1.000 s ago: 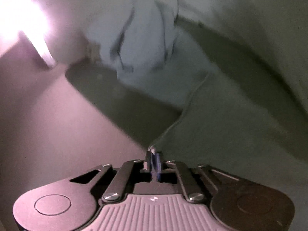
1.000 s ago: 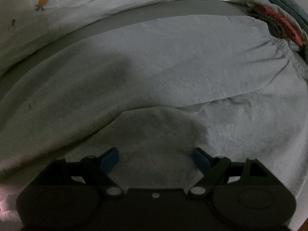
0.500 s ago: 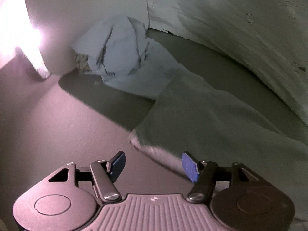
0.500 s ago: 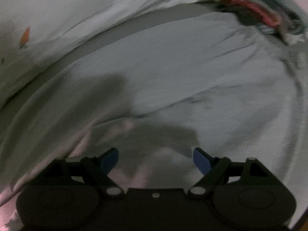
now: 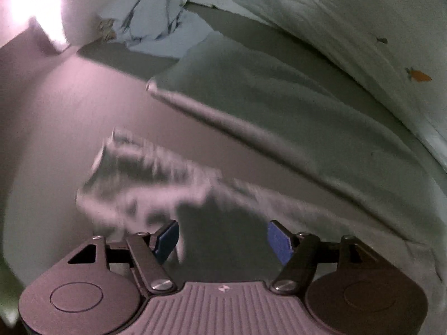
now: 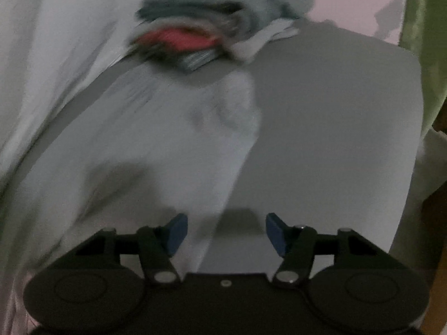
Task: Fold clothes
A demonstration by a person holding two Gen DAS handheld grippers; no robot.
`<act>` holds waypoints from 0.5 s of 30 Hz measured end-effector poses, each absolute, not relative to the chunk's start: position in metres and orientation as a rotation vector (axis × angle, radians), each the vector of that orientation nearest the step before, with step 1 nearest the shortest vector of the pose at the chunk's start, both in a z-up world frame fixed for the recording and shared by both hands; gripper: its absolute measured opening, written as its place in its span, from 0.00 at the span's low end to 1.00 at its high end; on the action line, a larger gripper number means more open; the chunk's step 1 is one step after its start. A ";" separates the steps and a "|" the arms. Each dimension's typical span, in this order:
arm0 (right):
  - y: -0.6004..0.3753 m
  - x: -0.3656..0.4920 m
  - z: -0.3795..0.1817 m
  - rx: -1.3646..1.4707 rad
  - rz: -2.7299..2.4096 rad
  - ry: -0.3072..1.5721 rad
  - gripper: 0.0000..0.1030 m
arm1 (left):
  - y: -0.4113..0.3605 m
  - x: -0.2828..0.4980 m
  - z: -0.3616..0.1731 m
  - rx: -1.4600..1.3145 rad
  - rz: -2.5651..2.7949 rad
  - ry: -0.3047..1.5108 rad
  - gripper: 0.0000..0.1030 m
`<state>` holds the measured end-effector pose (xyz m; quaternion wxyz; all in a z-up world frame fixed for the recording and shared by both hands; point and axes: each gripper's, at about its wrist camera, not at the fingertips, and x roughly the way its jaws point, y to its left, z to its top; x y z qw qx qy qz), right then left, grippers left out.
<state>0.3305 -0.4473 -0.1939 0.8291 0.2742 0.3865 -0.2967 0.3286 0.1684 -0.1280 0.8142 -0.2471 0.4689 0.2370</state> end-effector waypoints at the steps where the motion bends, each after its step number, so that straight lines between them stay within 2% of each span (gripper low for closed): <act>1: -0.462 0.335 -0.193 0.579 -0.634 0.807 0.63 | 0.158 0.323 -0.127 -0.535 0.512 1.008 0.70; 7: -0.525 0.376 -0.205 0.556 -0.571 0.778 0.62 | 0.101 0.294 -0.121 -0.512 0.568 1.064 0.70; 9: -0.526 0.389 -0.211 0.525 -0.540 0.813 0.48 | 0.089 0.285 -0.120 -0.512 0.589 1.079 0.70; 10: -0.526 0.396 -0.213 0.509 -0.525 0.831 0.47 | 0.083 0.280 -0.120 -0.511 0.601 1.085 0.70; 11: -0.521 0.402 -0.213 0.444 -0.507 0.860 0.29 | 0.078 0.275 -0.118 -0.505 0.613 1.089 0.70; 12: -0.514 0.409 -0.212 0.366 -0.489 0.891 0.05 | 0.074 0.269 -0.116 -0.496 0.624 1.090 0.70; 15: -0.497 0.414 -0.208 0.108 -0.493 0.880 0.02 | 0.071 0.253 -0.110 -0.482 0.664 1.088 0.72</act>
